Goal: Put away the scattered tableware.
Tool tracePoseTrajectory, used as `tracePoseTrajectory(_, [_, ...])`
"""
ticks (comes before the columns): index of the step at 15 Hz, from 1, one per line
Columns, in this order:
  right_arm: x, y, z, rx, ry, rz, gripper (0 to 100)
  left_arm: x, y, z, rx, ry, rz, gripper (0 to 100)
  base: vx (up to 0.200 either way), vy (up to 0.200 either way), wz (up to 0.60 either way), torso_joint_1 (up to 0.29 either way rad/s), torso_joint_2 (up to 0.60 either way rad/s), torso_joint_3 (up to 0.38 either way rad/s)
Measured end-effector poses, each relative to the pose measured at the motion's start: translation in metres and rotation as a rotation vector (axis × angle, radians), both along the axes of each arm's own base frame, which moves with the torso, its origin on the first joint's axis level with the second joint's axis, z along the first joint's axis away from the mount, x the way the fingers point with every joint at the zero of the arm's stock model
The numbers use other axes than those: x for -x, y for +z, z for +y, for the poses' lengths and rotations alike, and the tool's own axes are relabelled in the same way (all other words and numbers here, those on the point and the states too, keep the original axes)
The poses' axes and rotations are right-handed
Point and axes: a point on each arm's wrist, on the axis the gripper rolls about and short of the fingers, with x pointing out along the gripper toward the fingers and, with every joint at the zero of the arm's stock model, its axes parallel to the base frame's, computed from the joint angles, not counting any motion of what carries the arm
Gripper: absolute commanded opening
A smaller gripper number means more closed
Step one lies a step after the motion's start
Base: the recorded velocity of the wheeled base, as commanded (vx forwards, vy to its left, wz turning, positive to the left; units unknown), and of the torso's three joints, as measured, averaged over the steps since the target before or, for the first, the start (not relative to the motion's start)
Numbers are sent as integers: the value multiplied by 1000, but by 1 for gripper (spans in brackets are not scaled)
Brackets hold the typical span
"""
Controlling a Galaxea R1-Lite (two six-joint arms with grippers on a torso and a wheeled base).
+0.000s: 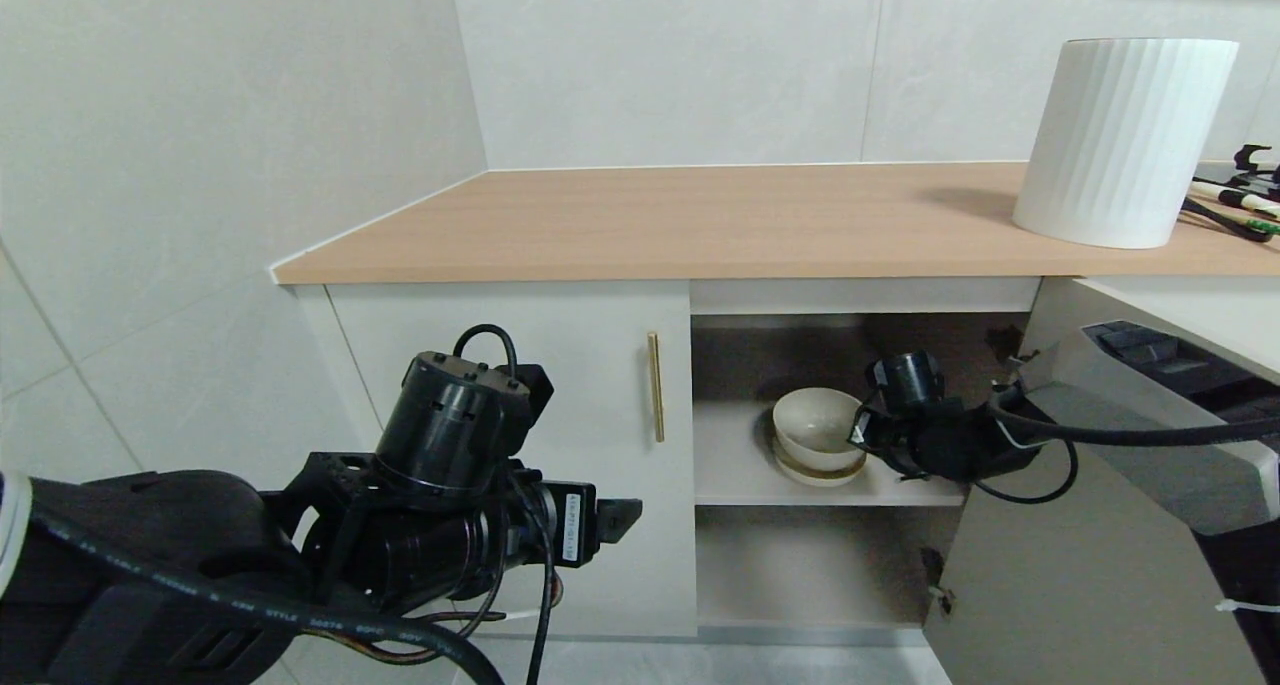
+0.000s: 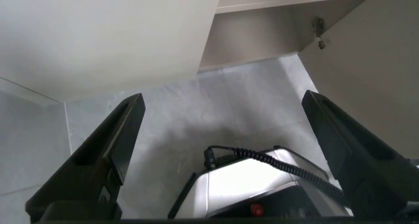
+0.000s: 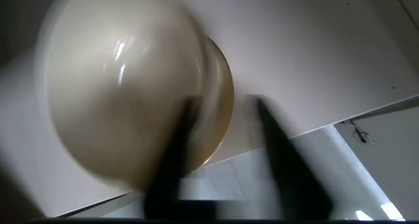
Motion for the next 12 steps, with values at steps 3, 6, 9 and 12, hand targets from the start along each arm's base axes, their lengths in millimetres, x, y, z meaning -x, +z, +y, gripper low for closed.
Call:
tracePoseTrajectory(3, [2,1,2,3,6,10,100,0,0,1,3,4,-1,100,0,0,0,0,0,0])
tracePoseTrajectory(6, [13,9,3,6,20,42,100,-2,6,5,36,39,-22,100,0,0,0,0,0,0])
tracePoseTrajectory(9, [41,27,5,12,85,98,100,0,18,19,59,77,-54,100,0,0,0,0,0,0])
tracePoseTrajectory(12, [90,78,6,16,235,103,100,23,45,46,89,88,-96,100,0,0,0,0,0,0])
